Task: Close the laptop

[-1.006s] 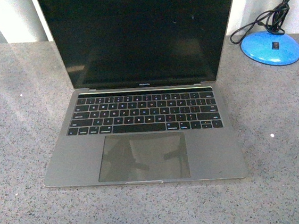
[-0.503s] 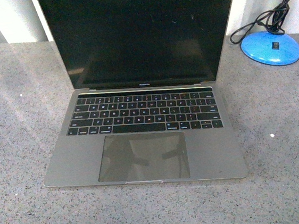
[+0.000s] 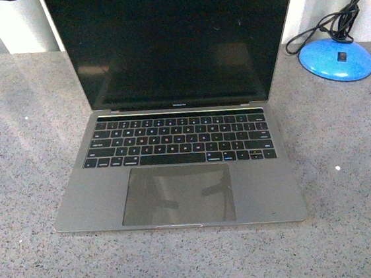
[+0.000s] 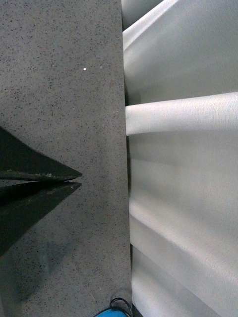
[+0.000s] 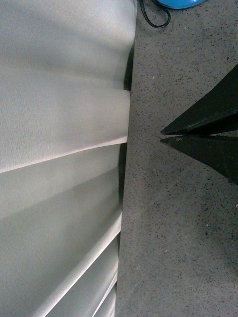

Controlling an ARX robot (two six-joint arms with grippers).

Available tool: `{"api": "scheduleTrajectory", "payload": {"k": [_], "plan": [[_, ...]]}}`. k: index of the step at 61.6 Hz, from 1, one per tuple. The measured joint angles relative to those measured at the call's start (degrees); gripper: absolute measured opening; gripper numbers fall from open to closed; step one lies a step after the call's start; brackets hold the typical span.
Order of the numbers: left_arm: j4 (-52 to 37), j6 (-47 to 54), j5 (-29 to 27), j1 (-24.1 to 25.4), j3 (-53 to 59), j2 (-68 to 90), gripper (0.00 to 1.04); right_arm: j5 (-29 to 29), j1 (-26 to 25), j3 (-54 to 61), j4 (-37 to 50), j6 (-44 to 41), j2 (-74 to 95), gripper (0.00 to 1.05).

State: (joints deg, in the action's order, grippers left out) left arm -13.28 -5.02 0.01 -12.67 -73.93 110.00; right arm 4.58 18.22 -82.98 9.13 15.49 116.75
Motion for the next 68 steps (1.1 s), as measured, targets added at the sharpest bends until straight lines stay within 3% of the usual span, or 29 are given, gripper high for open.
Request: {"api": "scheduleTrajectory", "payload": {"k": [68], "plan": [[1.8,-1.3,-0.3,0.5,1.3,-1.1,0.04,0.1,0.3,1.5,-3.2,3.0,-1.7,0.01]]}}
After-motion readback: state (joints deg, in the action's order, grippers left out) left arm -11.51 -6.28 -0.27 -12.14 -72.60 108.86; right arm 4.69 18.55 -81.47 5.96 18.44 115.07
